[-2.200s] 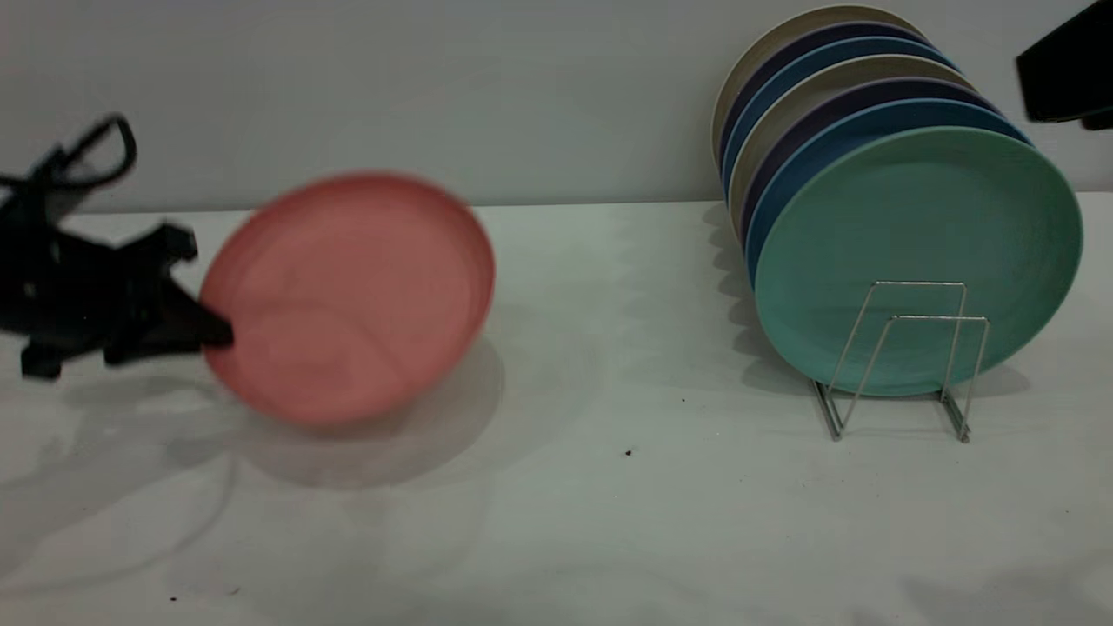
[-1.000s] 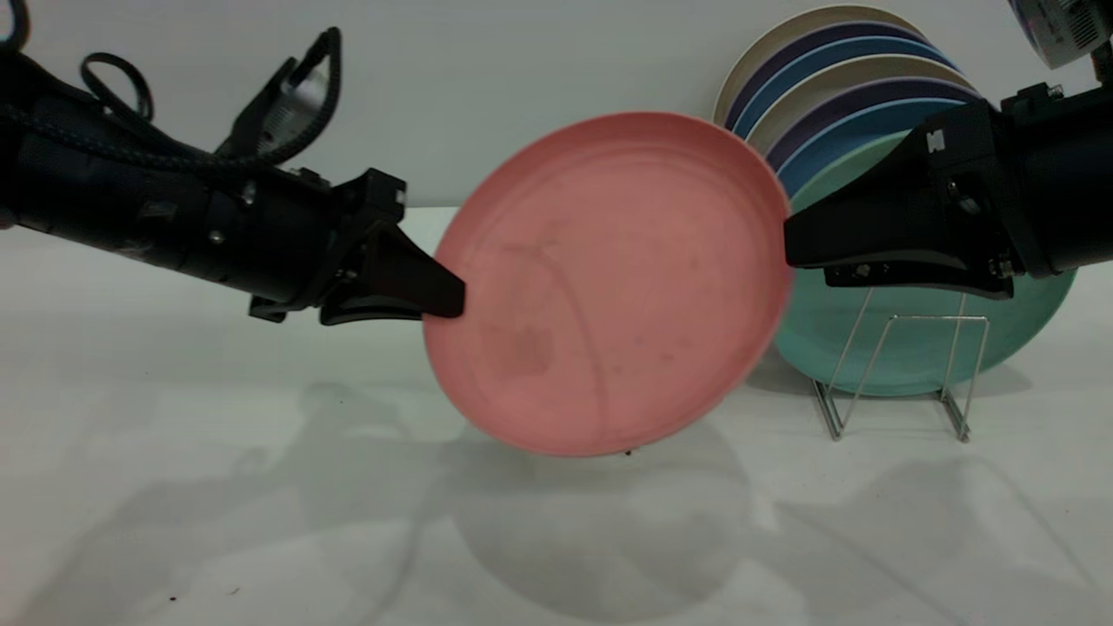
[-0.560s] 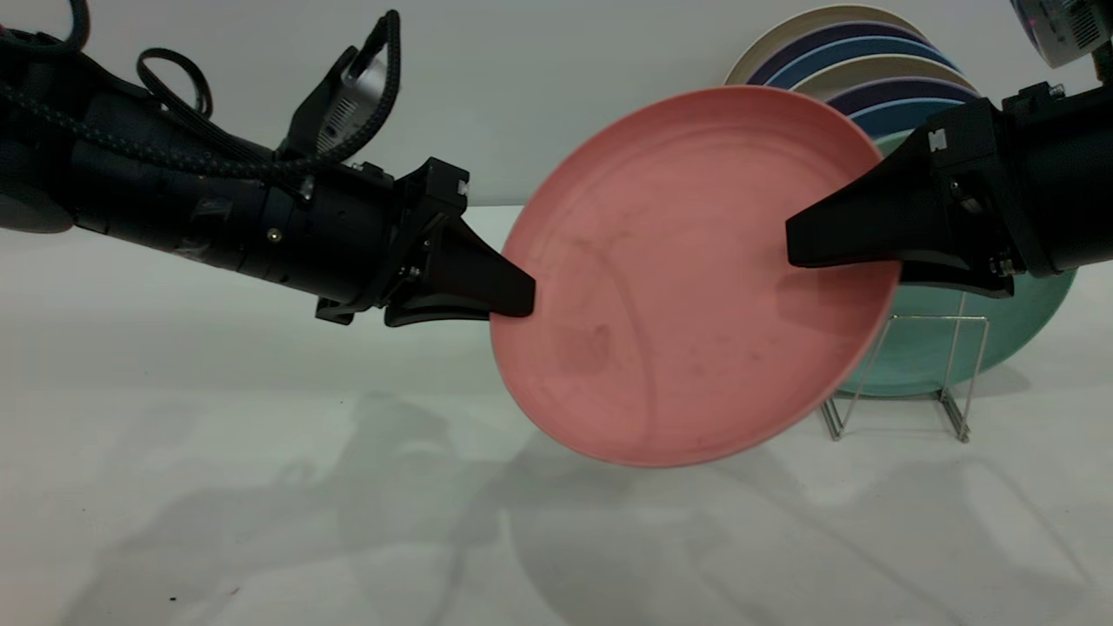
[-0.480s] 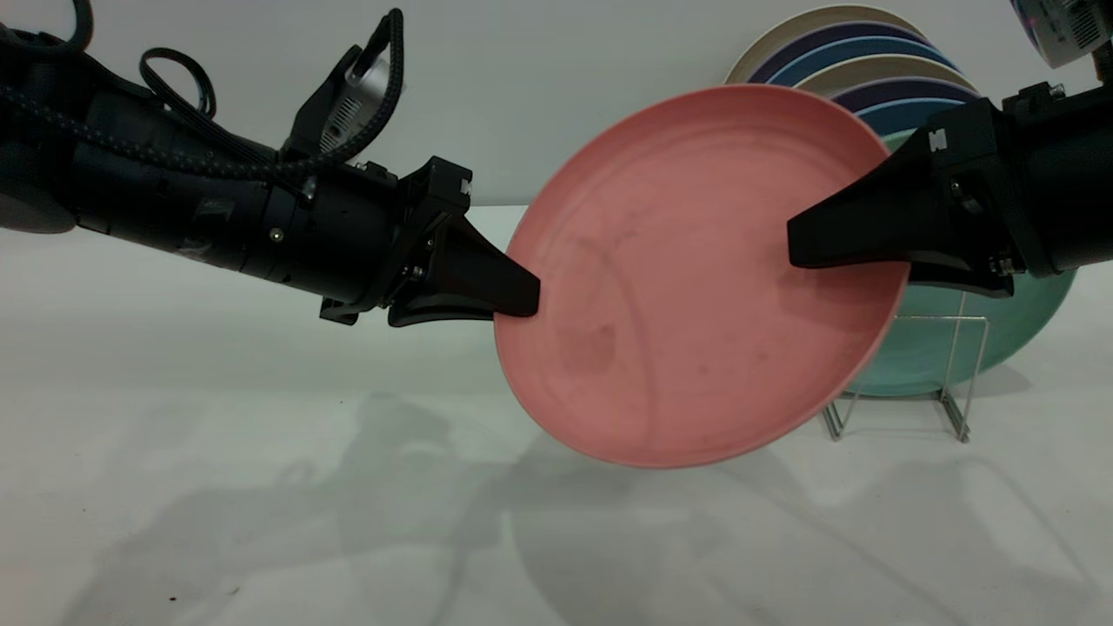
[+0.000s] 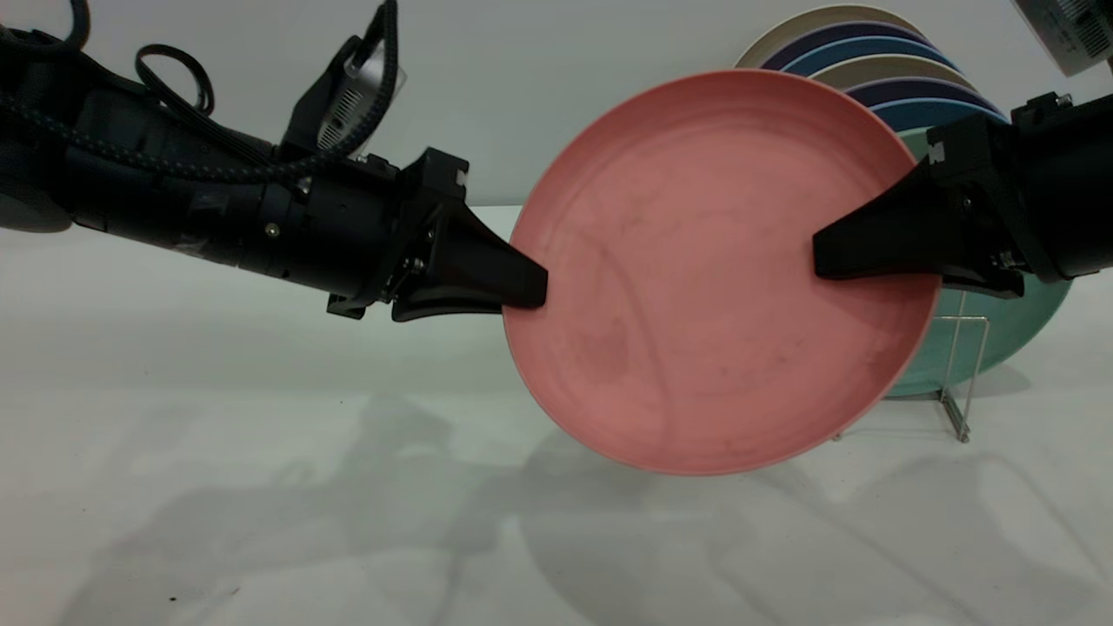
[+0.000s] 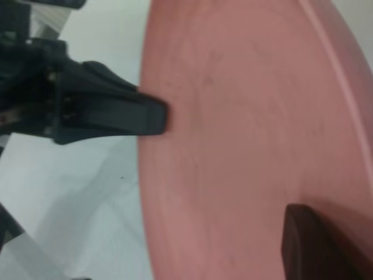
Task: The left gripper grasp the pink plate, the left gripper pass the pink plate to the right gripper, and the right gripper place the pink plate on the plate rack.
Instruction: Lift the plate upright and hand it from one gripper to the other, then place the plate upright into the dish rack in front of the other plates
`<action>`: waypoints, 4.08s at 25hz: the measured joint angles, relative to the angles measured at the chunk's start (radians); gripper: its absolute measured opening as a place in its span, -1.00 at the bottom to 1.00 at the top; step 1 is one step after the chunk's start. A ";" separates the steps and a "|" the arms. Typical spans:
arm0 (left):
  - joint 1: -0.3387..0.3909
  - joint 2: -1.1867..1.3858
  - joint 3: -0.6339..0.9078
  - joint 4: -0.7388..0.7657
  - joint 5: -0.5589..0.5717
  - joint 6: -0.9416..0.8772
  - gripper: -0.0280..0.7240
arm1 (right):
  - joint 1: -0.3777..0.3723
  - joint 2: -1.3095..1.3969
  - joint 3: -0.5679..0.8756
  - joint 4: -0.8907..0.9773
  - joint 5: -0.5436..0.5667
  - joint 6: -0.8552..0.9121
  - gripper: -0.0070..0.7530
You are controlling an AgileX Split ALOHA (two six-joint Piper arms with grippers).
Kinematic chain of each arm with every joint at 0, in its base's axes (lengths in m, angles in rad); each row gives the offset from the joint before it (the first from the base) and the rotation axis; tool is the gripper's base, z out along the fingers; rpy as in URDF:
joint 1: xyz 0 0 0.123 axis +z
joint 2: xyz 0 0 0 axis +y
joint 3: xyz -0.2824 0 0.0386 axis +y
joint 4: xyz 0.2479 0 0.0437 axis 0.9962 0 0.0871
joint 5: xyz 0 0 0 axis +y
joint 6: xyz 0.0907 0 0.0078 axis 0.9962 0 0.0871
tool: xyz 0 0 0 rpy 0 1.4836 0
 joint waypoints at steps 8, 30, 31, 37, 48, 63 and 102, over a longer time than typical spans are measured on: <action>0.033 0.000 -0.001 0.005 0.141 0.000 0.48 | 0.000 0.000 0.000 -0.009 0.005 0.000 -0.74; 0.404 -0.016 -0.005 0.540 0.024 -0.284 0.51 | 0.000 -0.001 0.000 -0.071 -0.213 -0.187 -0.74; 0.425 -0.016 -0.005 0.547 0.023 -0.297 0.51 | 0.000 -0.004 0.000 -0.097 -0.250 -0.204 -0.74; 0.471 -0.016 -0.005 0.564 -0.017 -0.343 0.51 | 0.000 -0.119 0.000 -0.340 -0.409 -0.246 -0.74; 0.471 -0.016 -0.005 0.564 -0.022 -0.345 0.51 | 0.000 -0.270 -0.090 -0.868 -0.311 -0.108 -0.74; 0.471 -0.016 -0.005 0.564 -0.017 -0.347 0.51 | 0.000 -0.135 -0.466 -1.374 -0.101 0.247 -0.74; 0.471 -0.016 -0.005 0.564 -0.043 -0.348 0.51 | 0.000 0.041 -0.779 -1.586 0.005 0.326 -0.74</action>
